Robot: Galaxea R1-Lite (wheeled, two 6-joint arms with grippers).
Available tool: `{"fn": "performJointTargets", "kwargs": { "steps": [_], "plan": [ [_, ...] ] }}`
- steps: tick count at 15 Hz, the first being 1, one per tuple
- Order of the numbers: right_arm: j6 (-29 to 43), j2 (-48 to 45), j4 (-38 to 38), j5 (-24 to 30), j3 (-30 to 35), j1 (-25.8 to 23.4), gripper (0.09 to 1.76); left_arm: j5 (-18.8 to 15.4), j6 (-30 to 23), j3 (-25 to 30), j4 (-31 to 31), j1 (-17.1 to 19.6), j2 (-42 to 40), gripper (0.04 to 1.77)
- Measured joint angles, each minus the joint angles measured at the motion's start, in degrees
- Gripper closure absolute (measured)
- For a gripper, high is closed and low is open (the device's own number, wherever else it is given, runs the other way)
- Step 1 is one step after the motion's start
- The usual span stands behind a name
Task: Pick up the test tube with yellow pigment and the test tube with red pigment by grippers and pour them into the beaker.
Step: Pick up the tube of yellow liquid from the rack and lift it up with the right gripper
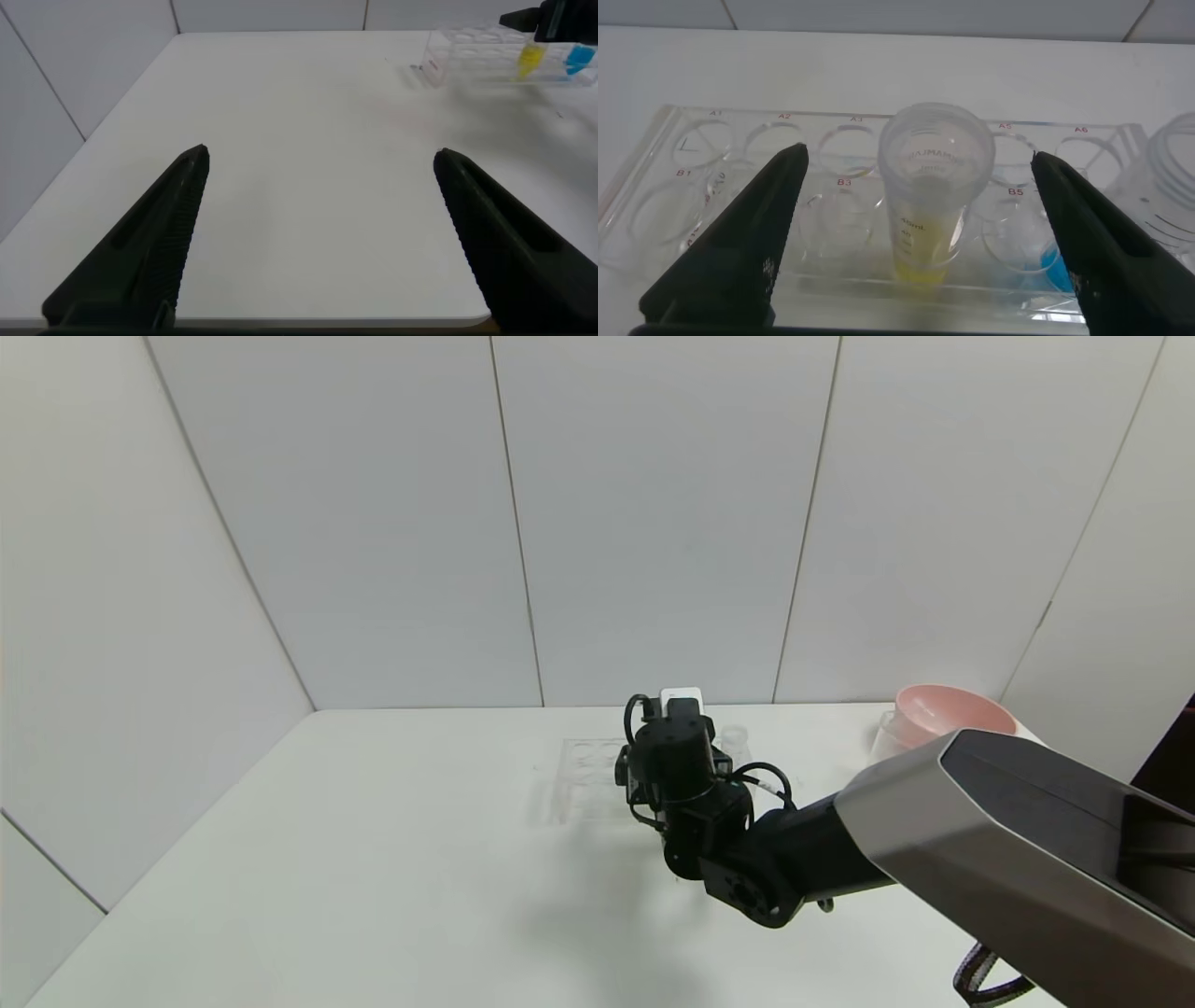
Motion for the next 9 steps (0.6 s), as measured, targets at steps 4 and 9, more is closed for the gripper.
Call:
{"fn": "performJointTargets", "kwargs": {
  "steps": [4, 9],
  "plan": [
    [-0.1, 0.0, 0.0, 0.0, -0.1, -0.2, 0.56, 0.0, 0.0, 0.0, 0.0, 0.0, 0.0, 0.09],
    [-0.1, 0.0, -0.3, 0.0, 0.4, -0.3, 1.19, 0.0, 0.0, 0.0, 0.0, 0.0, 0.0, 0.09]
  ]
}}
